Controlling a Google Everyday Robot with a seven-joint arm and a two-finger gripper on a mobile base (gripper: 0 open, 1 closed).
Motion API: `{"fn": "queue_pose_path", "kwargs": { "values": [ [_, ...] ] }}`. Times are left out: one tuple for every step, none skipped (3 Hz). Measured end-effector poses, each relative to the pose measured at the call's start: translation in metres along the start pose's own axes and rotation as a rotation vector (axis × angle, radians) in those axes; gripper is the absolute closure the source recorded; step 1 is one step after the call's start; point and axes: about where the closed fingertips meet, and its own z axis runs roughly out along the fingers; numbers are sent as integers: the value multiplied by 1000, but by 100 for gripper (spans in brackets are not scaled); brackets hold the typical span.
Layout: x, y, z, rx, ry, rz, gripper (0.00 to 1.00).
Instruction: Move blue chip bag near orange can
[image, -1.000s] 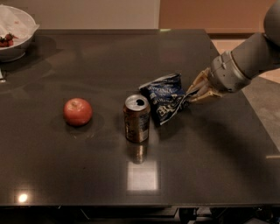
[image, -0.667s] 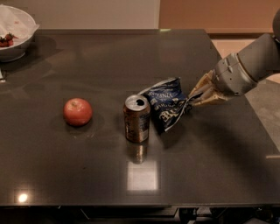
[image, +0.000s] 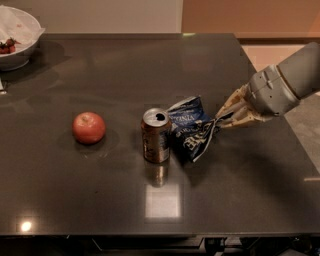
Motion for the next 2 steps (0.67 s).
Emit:
{"fn": "queue_pose_path", "kwargs": {
  "values": [
    [-5,7,2,-2,-26,4,59],
    [-6,6,4,-4,-26,2,35]
  ]
}}
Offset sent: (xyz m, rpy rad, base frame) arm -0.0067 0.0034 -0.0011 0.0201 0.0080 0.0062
